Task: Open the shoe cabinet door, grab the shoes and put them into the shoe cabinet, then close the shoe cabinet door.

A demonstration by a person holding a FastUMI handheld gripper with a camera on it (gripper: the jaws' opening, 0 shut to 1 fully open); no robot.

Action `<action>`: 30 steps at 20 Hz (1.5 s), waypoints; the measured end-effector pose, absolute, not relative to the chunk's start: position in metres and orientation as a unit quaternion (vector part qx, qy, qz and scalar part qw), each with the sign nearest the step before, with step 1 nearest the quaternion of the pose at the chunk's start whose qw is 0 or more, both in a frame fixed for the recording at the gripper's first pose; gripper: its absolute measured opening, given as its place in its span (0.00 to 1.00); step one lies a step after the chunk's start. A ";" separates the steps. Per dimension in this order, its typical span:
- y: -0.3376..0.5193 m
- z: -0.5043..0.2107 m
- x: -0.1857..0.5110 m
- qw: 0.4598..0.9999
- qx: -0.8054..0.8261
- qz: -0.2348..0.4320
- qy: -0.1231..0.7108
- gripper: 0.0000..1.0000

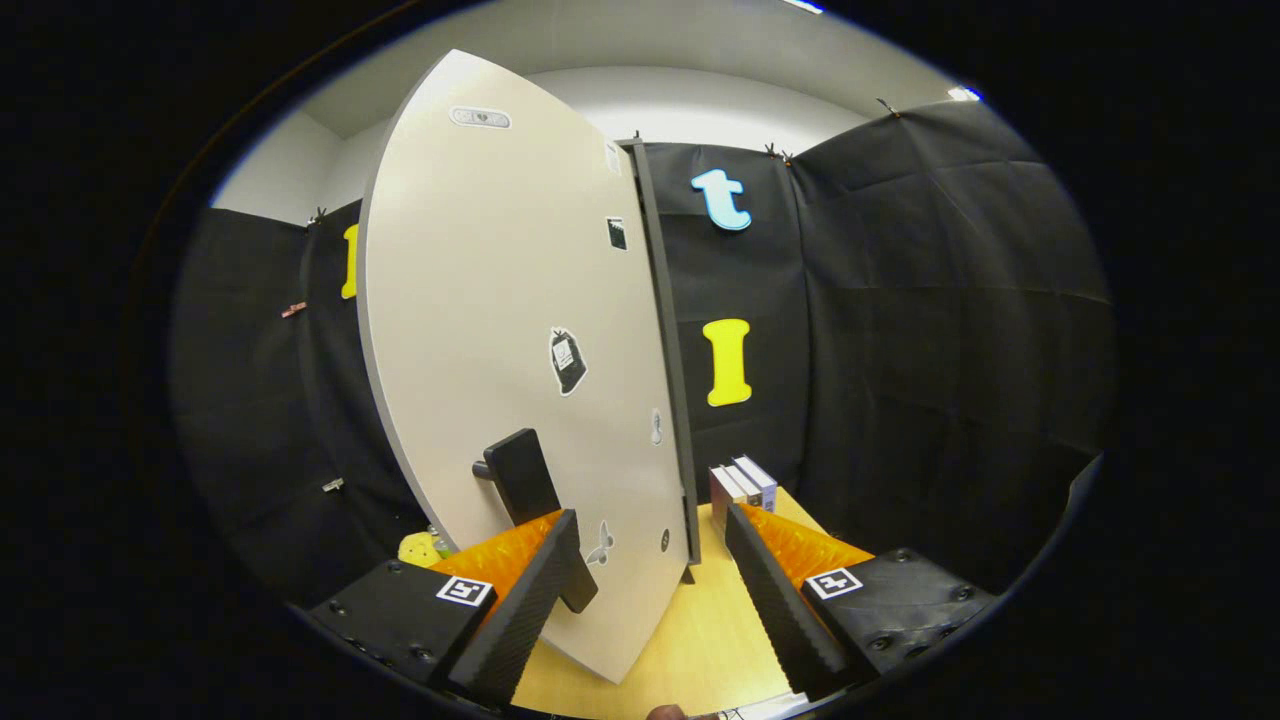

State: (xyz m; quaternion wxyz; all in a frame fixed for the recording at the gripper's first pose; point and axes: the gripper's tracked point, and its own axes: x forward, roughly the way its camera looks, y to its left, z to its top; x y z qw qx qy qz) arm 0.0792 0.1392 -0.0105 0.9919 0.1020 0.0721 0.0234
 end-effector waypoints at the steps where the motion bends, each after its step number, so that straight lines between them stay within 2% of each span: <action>1: 0.149 -0.010 0.084 0.991 0.103 0.037 0.074 0.98; 6: 0.192 -0.005 0.097 0.989 0.097 0.076 0.078 0.98; 14: 0.179 0.003 0.113 0.992 0.099 0.039 0.064 0.98; 30: 0.163 0.014 0.127 0.998 0.056 0.027 0.026 0.98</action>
